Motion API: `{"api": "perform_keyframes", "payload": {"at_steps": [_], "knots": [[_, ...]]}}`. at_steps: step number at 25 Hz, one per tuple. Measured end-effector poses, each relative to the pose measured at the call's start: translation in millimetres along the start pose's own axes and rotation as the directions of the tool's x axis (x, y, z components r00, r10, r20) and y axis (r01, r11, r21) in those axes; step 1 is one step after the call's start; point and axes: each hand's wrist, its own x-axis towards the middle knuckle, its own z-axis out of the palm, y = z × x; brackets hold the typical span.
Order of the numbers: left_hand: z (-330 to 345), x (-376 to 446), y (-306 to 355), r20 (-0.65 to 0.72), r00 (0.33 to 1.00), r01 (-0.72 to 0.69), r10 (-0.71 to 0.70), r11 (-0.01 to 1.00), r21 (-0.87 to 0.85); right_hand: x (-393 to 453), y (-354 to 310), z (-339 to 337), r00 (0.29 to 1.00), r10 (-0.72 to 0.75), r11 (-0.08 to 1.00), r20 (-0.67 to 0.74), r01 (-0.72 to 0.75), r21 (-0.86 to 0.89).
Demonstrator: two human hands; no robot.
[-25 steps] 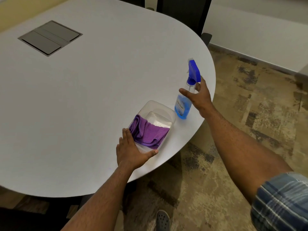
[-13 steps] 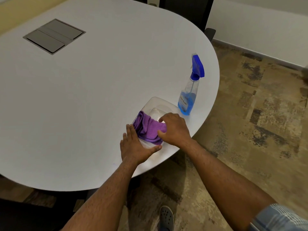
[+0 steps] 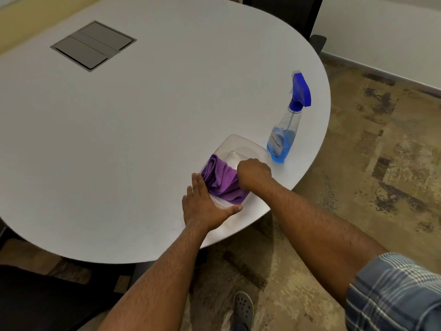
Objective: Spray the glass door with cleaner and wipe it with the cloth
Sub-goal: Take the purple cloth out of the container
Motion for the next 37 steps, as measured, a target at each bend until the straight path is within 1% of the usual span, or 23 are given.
{"api": "perform_keyframes", "payload": {"at_steps": [3, 4, 5, 8, 10, 15, 17, 19, 20, 22, 24, 26, 29, 32, 35, 37], "knots": [[-0.6, -1.4, 0.5, 0.005, 1.000, -0.008, 0.008, 1.000, -0.006, 14.5, 10.9, -6.2, 0.998, 0.069, 0.967, -0.011, -0.064, 0.246], [-0.5, -1.4, 0.5, 0.003, 1.000, -0.011, 0.011, 1.000, -0.010, 17.5, 12.8, -6.8, 0.998, 0.068, 0.957, -0.011, -0.062, 0.282], [0.0, -1.1, 0.2, -0.002, 1.000, -0.014, 0.014, 1.000, -0.012, 19.2, 13.5, -6.4, 0.999, 0.044, 0.960, -0.001, -0.043, 0.278], [1.2, 0.1, -0.3, 0.000, 1.000, -0.014, 0.014, 1.000, -0.004, 12.3, 7.9, -0.5, 0.991, -0.086, 0.991, 0.100, 0.074, 0.112], [1.3, 0.2, -0.4, 0.005, 1.000, -0.012, 0.012, 1.000, 0.000, 10.0, 3.8, 7.1, 0.985, -0.126, 0.992, 0.120, 0.125, 0.024], [1.2, 0.2, -1.1, -0.001, 1.000, -0.009, 0.009, 1.000, -0.007, 10.4, 3.7, 13.0, 0.982, -0.118, 0.989, 0.149, 0.130, -0.071], [1.0, -0.2, -0.8, 0.000, 1.000, -0.004, 0.004, 1.000, -0.002, 8.9, 2.5, 12.7, 0.989, -0.117, 0.984, 0.088, 0.128, -0.126], [0.2, -0.8, -0.3, 0.003, 1.000, -0.005, 0.005, 1.000, -0.002, 8.7, 1.3, 11.4, 0.994, -0.104, 0.987, 0.043, 0.108, -0.122], [-0.3, -1.0, -0.1, 0.003, 1.000, -0.005, 0.005, 1.000, -0.003, 8.5, 1.4, 10.1, 0.994, -0.097, 0.990, 0.052, 0.102, -0.096], [-1.2, -1.4, 0.3, 0.004, 1.000, -0.005, 0.005, 1.000, -0.002, 8.8, 1.2, 7.5, 0.984, -0.105, 0.990, 0.141, 0.117, -0.077], [-2.3, -2.7, 1.5, 0.004, 1.000, -0.004, 0.004, 1.000, 0.002, 7.9, -1.1, 9.0, 0.970, -0.093, 0.980, 0.226, 0.130, -0.154], [-4.0, -3.3, 2.8, 0.010, 1.000, 0.001, -0.001, 1.000, 0.004, 6.9, -6.2, 13.9, 0.970, -0.067, 0.979, 0.234, 0.109, -0.170], [-5.1, -3.5, 3.8, 0.005, 1.000, 0.004, -0.004, 1.000, -0.015, 5.9, -12.3, 17.4, 0.990, -0.079, 0.993, 0.120, 0.088, -0.075], [-4.8, -4.5, 3.3, 0.016, 1.000, 0.002, -0.002, 1.000, -0.016, 8.9, -5.6, 3.5, 0.997, -0.074, 0.997, 0.007, 0.074, 0.005], [-5.9, -4.5, 3.4, 0.033, 0.999, 0.005, -0.004, 1.000, -0.006, 22.5, 11.7, -17.3, 0.999, -0.042, 0.981, -0.008, 0.043, 0.187], [-6.9, -2.7, 4.0, 0.052, 0.999, 0.008, -0.008, 1.000, 0.007, 26.4, 21.7, -28.7, 0.998, -0.064, 0.950, -0.020, 0.067, 0.304]]}}
